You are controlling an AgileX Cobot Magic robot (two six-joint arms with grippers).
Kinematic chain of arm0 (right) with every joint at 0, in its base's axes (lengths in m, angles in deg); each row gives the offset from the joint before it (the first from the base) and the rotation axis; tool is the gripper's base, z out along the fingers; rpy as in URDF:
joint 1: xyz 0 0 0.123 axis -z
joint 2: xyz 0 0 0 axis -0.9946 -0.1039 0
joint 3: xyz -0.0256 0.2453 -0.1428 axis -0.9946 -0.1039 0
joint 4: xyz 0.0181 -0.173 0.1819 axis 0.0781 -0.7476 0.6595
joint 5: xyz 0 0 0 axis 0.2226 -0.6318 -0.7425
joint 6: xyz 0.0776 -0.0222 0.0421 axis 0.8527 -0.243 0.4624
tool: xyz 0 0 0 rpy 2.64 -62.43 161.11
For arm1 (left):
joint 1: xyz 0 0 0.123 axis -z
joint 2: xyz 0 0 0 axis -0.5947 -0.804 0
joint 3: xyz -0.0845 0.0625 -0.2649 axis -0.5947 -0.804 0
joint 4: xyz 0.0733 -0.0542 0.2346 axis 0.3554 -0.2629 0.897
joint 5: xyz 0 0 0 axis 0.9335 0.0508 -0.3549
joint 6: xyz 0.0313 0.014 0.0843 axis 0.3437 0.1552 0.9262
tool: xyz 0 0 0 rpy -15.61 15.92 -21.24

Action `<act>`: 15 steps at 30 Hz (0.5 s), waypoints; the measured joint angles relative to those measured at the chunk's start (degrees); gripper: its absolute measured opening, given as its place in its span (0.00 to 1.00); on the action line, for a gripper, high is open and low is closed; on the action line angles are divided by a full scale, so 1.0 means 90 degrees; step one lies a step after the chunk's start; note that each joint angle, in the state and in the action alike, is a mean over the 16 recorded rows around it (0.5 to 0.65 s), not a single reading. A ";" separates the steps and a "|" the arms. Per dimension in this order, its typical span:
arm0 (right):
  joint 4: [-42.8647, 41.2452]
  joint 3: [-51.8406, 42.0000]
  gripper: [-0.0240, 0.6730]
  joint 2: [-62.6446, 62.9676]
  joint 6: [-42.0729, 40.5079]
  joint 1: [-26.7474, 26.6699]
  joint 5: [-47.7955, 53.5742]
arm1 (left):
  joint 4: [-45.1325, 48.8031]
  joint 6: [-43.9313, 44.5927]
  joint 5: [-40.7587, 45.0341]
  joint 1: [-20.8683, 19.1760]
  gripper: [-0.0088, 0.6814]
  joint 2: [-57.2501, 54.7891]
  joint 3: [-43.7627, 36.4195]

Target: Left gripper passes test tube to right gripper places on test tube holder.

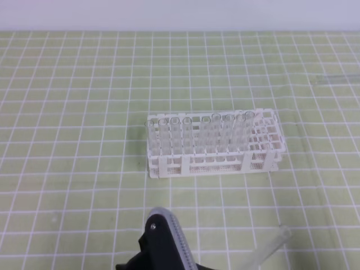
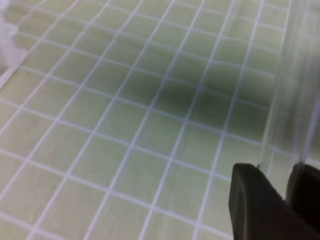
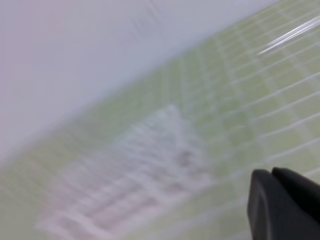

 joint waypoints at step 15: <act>0.3988 0.0007 0.01 -0.0002 -0.0051 0.0000 -0.0600 | -0.0089 -0.0037 -0.0886 -0.0315 0.11 -0.0236 -0.0156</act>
